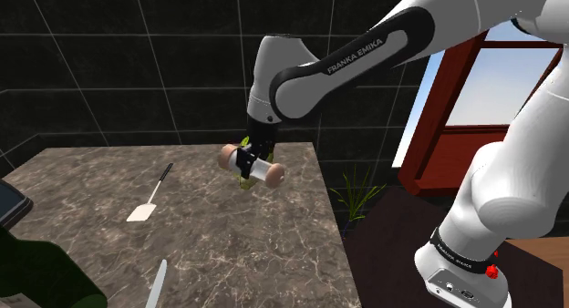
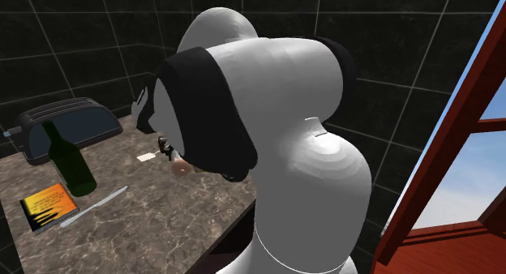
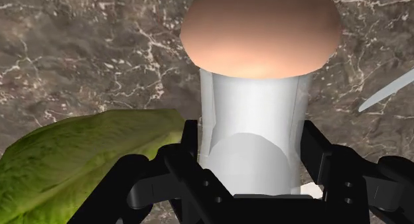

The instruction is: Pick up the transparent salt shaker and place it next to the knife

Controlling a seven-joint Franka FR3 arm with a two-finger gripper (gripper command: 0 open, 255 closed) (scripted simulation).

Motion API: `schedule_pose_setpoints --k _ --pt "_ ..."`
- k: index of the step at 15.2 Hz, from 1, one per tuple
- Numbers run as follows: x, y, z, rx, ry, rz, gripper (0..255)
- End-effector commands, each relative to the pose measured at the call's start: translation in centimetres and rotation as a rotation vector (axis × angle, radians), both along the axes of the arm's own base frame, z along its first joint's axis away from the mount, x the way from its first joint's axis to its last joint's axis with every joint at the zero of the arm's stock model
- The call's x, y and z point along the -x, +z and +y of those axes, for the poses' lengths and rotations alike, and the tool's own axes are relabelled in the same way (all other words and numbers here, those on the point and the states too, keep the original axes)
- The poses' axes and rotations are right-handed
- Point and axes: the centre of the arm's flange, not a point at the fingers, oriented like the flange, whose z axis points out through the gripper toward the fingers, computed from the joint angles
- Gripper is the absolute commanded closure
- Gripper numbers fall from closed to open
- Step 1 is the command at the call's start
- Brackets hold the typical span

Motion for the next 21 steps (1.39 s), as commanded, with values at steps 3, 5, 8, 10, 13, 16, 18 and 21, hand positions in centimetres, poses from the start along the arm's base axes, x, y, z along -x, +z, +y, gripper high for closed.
schedule_pose_setpoints --k 3,5,8,10,13,16,18,21 --pt "-1.2 0.1 5.1 -0.001 -0.002 0.000 255" --pt "-2.0 0.2 7.8 -0.001 -0.002 0.000 255" --pt "-2.0 -1.4 7.8 -0.001 -0.002 0.000 255" --pt "-2.0 -2.5 7.8 -0.001 -0.002 0.000 255" --pt "-2.0 -4.1 7.8 -0.001 -0.002 0.000 255" --pt "-2.0 -5.7 7.8 -0.001 -0.002 0.000 255" --pt "-2.0 -6.7 7.8 -0.001 -0.002 0.000 255" --pt "-2.0 -8.3 7.8 -0.001 -0.002 0.000 255"
